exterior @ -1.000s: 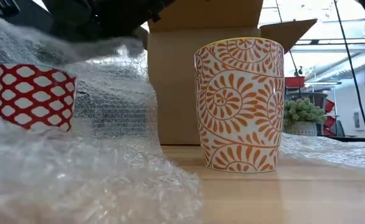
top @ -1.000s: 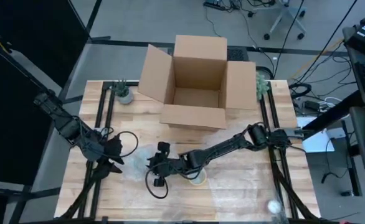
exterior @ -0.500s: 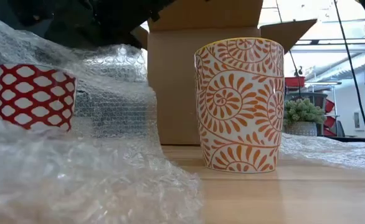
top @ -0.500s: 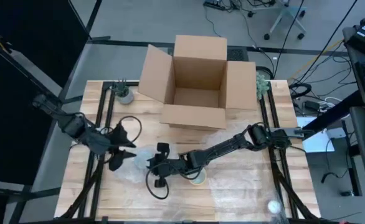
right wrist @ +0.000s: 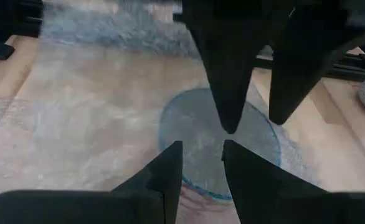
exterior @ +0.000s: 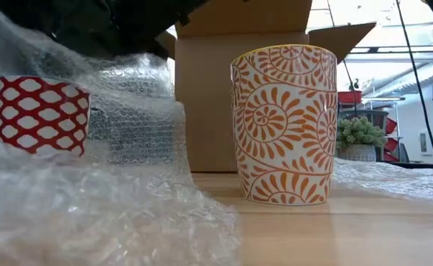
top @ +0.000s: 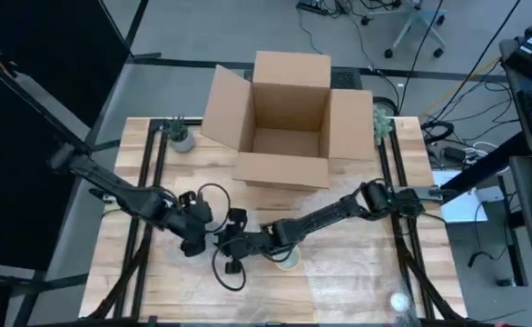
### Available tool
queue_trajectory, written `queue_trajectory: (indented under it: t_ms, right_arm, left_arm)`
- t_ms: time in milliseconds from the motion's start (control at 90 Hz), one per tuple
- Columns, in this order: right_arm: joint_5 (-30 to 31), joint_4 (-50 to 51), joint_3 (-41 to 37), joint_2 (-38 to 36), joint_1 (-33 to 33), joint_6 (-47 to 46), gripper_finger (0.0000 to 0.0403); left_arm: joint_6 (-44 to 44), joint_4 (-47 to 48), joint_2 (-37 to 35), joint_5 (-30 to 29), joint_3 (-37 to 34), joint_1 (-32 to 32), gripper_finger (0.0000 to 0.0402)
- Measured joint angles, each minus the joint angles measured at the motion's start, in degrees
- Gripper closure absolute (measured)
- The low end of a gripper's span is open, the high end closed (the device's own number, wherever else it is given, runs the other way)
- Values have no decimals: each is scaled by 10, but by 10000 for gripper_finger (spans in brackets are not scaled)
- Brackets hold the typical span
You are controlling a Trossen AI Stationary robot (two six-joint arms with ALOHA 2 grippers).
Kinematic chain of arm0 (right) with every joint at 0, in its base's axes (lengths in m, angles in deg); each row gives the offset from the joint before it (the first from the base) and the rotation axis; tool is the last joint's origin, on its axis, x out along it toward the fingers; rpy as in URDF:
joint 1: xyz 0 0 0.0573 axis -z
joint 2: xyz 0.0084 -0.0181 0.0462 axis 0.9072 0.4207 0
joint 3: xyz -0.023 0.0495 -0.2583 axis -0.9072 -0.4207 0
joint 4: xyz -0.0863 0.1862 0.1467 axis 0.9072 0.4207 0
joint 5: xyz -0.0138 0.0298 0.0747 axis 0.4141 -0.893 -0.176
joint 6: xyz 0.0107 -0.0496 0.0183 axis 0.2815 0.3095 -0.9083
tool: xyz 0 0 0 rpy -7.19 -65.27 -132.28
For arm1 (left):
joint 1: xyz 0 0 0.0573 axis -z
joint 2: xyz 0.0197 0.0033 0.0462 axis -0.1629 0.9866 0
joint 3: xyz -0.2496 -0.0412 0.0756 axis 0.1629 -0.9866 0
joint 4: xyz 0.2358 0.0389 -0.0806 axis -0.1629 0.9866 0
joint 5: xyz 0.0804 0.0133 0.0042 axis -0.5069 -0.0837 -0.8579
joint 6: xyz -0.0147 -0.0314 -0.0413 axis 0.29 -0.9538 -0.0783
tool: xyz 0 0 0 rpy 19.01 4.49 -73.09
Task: Wrap mug
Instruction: Wrap the red mug with the bubble wrap
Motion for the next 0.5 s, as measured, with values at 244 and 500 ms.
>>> queue_trajectory:
  t_ms: [244,500]
  right_arm:
    - [0,1,0,0,0,2,300]
    - [2,-9,0,0,-2,14,300]
  left_arm:
    - [-1,-7,65,-4,1,0,219]
    - [7,-31,112,-9,2,1,219]
